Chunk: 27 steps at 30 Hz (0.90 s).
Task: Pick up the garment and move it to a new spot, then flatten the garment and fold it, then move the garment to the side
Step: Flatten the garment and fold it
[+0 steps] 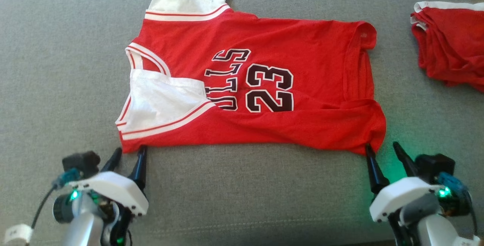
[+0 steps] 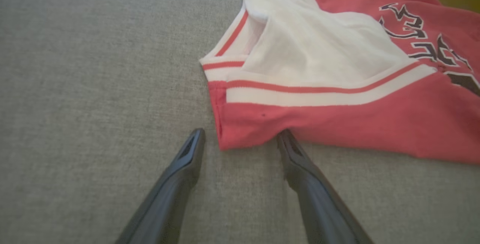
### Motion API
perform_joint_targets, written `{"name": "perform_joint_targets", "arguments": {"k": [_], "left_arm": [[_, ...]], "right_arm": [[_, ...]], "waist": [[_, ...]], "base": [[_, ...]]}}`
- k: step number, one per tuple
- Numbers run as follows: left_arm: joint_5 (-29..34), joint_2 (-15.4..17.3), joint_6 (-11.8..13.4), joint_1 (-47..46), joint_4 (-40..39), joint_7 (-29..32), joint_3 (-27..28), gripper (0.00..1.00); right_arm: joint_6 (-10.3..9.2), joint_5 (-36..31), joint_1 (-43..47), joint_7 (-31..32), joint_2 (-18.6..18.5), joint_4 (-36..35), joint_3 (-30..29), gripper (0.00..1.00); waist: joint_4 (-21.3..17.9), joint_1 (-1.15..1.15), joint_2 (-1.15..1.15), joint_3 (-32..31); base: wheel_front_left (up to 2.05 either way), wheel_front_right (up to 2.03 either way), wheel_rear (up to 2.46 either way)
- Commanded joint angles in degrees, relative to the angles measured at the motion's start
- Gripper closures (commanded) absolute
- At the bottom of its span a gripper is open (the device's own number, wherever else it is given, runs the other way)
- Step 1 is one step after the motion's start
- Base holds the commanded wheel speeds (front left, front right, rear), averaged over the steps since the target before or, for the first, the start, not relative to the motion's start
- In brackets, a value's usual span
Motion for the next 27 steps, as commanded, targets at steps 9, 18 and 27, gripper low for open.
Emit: {"name": "perform_joint_targets", "arguments": {"k": [9, 18, 27], "left_arm": [[-0.72, 2.86, -1.26, -3.41, 1.18, 1.01, 2.01, 1.0], [0.76, 3.89, -0.87, -2.08, -1.53, -2.35, 1.35, 1.0], [1.88, 4.54, 1.58, 4.49, -10.44, -1.77, 0.52, 1.0]], "right_arm": [[-0.04, 2.0, -4.05, 0.86, -0.31, 1.13, 3.77, 0.55], [-0.04, 2.79, -4.21, 0.53, -0.31, 0.8, 3.45, 1.0], [-0.04, 1.79, -1.29, 3.6, -0.31, -3.67, 1.39, 1.0]], "waist": [[-0.14, 0.0, 0.0, 1.29], [0.14, 0.0, 0.0, 1.47], [0.86, 0.0, 0.0, -0.04]], "base": [[0.0, 0.0, 0.0], [0.0, 0.0, 0.0], [0.0, 0.0, 0.0]]}}
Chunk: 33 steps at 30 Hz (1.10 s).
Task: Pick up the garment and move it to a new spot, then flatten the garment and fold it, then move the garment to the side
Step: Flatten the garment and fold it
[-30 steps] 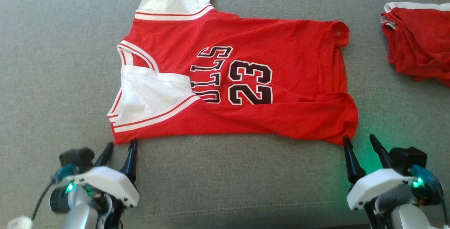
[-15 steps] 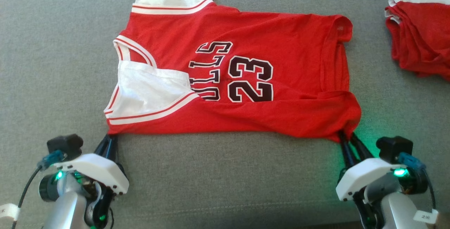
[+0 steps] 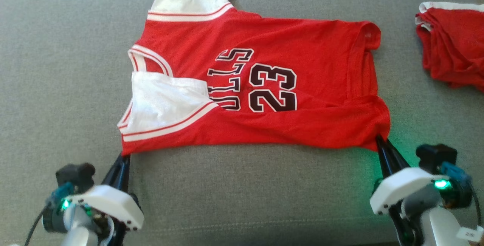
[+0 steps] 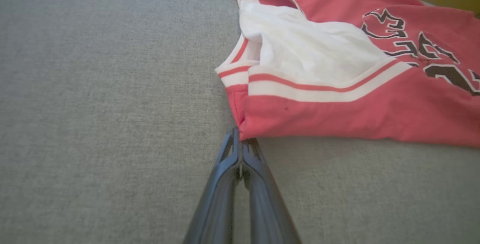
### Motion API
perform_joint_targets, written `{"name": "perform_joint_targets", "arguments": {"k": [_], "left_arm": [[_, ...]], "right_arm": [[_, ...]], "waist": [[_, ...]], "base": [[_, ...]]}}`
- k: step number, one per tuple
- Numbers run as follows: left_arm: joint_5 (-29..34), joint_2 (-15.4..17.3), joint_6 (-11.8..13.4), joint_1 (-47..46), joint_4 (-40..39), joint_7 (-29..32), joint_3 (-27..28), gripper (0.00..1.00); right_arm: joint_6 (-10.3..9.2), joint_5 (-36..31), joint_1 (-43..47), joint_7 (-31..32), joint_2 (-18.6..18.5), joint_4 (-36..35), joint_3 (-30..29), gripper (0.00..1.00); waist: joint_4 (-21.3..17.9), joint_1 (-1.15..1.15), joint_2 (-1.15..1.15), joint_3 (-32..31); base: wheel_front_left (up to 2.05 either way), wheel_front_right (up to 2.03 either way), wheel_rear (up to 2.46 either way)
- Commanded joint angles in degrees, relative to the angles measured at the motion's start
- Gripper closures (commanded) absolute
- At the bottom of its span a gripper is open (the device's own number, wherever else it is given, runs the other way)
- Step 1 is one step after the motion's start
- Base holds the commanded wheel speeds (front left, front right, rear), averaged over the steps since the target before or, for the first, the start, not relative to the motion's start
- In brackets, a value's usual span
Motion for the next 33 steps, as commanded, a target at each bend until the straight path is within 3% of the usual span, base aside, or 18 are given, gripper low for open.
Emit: {"name": "perform_joint_targets", "arguments": {"k": [1, 15, 19, 20, 21, 25, 33], "left_arm": [[0.55, 1.25, 1.09, 0.93, -3.8, 0.46, 1.55, 1.0], [-0.56, 0.11, 4.52, 10.29, -11.97, 4.51, 0.41, 1.0], [-1.34, -0.1, 4.26, 11.51, -12.5, 5.77, -0.3, 1.0], [-1.26, -0.1, 4.47, 11.63, -12.32, 6.23, -0.51, 0.64], [-1.52, -0.37, 4.49, 11.68, -12.27, 6.47, -0.66, 0.0], [-1.63, -1.0, 4.95, 11.62, -12.69, 5.3, -0.59, 0.0], [1.9, -0.98, 6.8, 7.15, -17.35, -5.09, 1.61, 0.0]], "right_arm": [[-0.04, -0.79, 1.65, 0.92, -0.31, -2.99, 0.36, 1.0], [-0.04, -0.4, 7.24, 5.41, -0.53, -6.18, -3.89, 1.0], [-0.04, -0.28, 7.96, 6.95, -0.69, -6.03, -4.66, 1.0], [-0.04, -0.17, 8.12, 7.43, -0.79, -5.87, -4.5, 0.67], [-0.04, 0.03, 8.17, 7.65, -0.84, -5.85, -4.35, 0.0], [-0.04, 1.67, 7.98, 5.51, -1.0, -7.43, -3.26, 0.0], [-0.04, 0.16, 5.58, -1.34, -1.42, -17.85, -0.82, 0.0]], "waist": [[0.28, 0.0, 0.0, -0.72], [1.25, 0.0, 0.0, -4.22], [1.41, 0.0, 0.0, -4.7], [1.44, 0.0, 0.0, -4.77], [1.43, 0.0, 0.0, -4.84], [1.27, 0.0, 0.0, -5.17], [0.28, 0.0, 0.0, -5.67]], "base": [[0.0, 0.0, 0.0], [0.0, 0.0, 0.0], [0.0, 0.0, 0.0], [0.0, 0.0, 0.0], [0.0, 0.0, 0.0], [0.0, 0.0, 0.0], [0.0, 0.0, 0.0]]}}
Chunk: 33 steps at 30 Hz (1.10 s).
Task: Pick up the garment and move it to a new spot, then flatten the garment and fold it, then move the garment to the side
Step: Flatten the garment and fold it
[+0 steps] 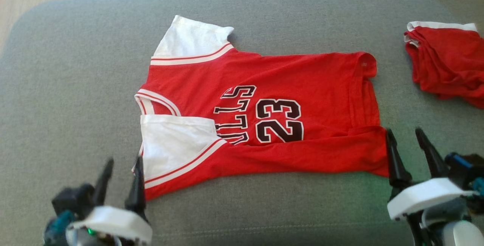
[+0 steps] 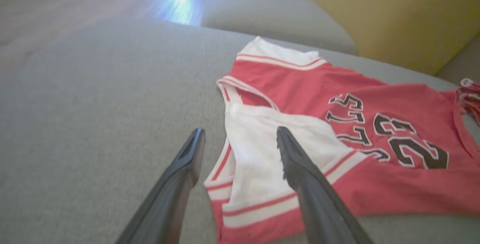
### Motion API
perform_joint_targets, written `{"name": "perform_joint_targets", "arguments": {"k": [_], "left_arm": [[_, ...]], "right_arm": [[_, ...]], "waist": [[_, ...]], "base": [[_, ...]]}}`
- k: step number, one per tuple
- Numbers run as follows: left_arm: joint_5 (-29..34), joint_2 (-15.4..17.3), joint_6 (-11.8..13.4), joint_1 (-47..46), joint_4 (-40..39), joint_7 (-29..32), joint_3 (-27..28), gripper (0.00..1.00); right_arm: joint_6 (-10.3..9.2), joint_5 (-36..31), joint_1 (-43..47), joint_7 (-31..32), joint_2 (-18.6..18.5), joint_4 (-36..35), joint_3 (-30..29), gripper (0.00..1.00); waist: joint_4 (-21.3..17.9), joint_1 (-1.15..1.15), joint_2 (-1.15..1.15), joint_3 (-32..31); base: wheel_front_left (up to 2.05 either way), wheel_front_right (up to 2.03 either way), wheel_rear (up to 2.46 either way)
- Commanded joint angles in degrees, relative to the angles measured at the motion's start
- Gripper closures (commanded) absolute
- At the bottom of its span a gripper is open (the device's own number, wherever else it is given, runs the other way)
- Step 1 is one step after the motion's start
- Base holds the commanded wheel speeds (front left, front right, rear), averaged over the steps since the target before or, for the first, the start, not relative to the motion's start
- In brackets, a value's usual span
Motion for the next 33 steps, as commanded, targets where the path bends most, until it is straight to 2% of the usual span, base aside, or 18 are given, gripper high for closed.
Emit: {"name": "perform_joint_targets", "arguments": {"k": [1, 10, 16, 22, 33], "left_arm": [[0.97, 0.64, 0.43, -3.97, -2.68, -1.34, 2.73, 0.0], [2.49, 1.49, 0.6, -10.54, -2.02, -2.35, 2.82, 0.0], [1.96, 1.47, -0.99, -17.4, 1.22, -0.97, 1.83, 0.0], [0.7, 2.49, -4.78, -31.39, 7.17, 1.81, 1.3, 0.0], [-2.47, 5.22, -12.05, -55.44, 29.33, 7.04, 0.92, 0.0]], "right_arm": [[-0.04, -0.41, -2.94, -0.84, -1.14, -3.0, 1.61, 0.0], [-0.04, -2.09, -5.4, -0.76, -0.59, -5.14, 2.59, 0.0], [-0.04, -2.76, -7.42, -1.1, -0.34, -6.44, 2.96, 0.0], [-0.04, -3.31, -11.76, -1.32, -0.19, -8.78, 3.95, 0.0], [-0.04, -2.28, -19.8, -3.08, -0.09, -10.09, 7.31, 0.0]], "waist": [[-0.06, 0.0, 0.0, 0.02], [-0.33, 0.0, 0.0, 1.46], [-0.06, 0.0, 0.0, 5.91], [-1.0, 0.0, 0.0, 12.96], [-5.53, 0.0, 0.0, 22.73]], "base": [[0.0, 0.0, 0.0], [0.0, 0.0, 0.0], [0.0, 0.0, 0.0], [0.0, 0.0, 0.0], [0.0, 0.0, 0.0]]}}
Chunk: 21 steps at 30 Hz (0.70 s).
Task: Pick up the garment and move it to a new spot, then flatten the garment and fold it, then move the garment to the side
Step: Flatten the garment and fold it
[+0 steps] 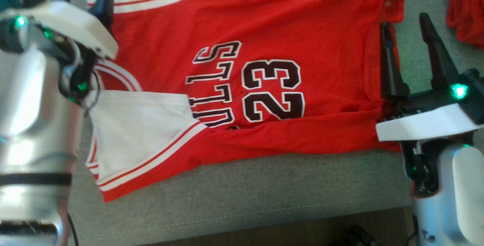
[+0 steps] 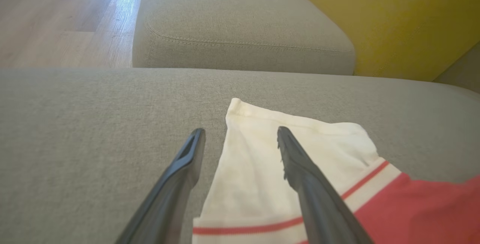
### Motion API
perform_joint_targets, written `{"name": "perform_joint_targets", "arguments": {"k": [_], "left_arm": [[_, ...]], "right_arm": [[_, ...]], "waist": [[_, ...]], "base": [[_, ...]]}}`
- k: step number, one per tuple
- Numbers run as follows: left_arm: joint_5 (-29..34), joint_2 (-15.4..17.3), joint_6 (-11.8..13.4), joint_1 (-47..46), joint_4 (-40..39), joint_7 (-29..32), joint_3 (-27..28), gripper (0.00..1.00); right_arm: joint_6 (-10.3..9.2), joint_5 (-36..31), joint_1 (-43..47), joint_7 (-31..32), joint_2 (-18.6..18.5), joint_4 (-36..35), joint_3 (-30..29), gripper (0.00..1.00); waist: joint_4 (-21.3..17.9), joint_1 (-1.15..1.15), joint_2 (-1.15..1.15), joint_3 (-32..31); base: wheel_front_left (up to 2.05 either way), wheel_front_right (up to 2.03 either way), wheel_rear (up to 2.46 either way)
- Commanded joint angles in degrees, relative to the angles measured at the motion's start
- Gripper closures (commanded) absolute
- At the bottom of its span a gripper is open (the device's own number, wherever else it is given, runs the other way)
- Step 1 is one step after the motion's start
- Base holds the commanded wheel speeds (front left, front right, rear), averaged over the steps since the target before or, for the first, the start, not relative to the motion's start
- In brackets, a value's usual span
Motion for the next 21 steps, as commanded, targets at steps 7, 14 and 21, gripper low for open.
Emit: {"name": "perform_joint_targets", "arguments": {"k": [7, 14, 21], "left_arm": [[-0.83, 6.25, -2.46, -11.83, 11.35, -0.06, -0.12, 0.0], [-2.11, 8.53, -2.95, -15.77, 21.92, 2.25, -2.28, 0.0], [-5.89, 7.51, -3.03, -16.36, 22.63, 2.64, -7.35, 1.0]], "right_arm": [[-0.04, 3.08, -2.63, -2.24, -0.18, 0.17, 3.73, 0.0], [-0.04, 4.26, -2.95, -3.61, -0.18, 1.85, 3.83, 0.0], [-0.04, 4.07, -3.24, -3.53, -0.17, 1.93, 1.01, 0.0]], "waist": [[-5.39, -0.01, 0.0, 5.2], [-7.42, -0.01, 0.0, 6.35], [-6.31, -0.01, 0.0, 5.67]], "base": [[0.0, 0.0, 0.0], [0.0, 0.0, 0.0], [0.0, 0.0, 0.0]]}}
